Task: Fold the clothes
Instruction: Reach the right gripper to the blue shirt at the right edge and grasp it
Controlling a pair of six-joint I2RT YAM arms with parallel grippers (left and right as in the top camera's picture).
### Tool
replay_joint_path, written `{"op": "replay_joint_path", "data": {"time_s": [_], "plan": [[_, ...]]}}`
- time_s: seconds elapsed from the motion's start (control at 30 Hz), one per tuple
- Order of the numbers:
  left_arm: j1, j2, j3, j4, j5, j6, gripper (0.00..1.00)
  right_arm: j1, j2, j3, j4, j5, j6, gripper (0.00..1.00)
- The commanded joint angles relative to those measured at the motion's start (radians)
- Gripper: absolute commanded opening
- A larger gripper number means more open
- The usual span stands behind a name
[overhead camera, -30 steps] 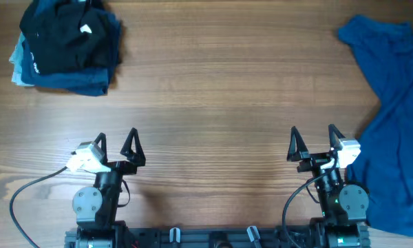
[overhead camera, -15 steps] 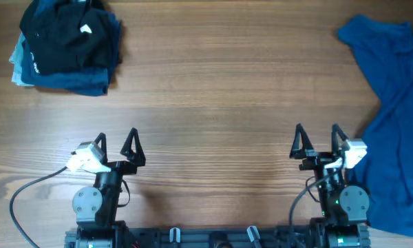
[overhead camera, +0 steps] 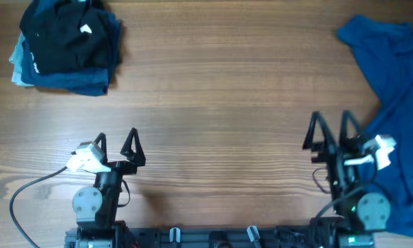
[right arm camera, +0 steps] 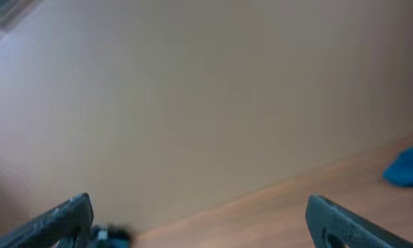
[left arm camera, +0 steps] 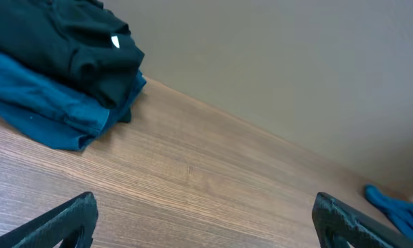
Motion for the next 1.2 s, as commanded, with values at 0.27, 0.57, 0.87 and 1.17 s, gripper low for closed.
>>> {"op": "replay_joint_path", "data": {"time_s": [0.27,0.57,0.87,1.17], "plan": [[0.006,-0.005,-0.009,-0.001,-0.017,0.023,1.0,-0.243,1.155,1.051,-0.535,0.018,-0.28,1.0],[0.006,-0.005,-0.009,-0.001,-0.017,0.023,1.0,-0.453,1.524,1.407,-0.645,0.037,-0.386,0.99],[0.006,-0.005,-0.009,-0.001,-0.017,0.023,1.0,-0.587,1.796,1.407,-0.569,0.036,-0.594,0.99],[0.006,-0.005,-0.009,-0.001,-0.017,0.023,1.0,-0.652,1.917,1.407,-0.495,0.124,-0.686,0.99]]}}
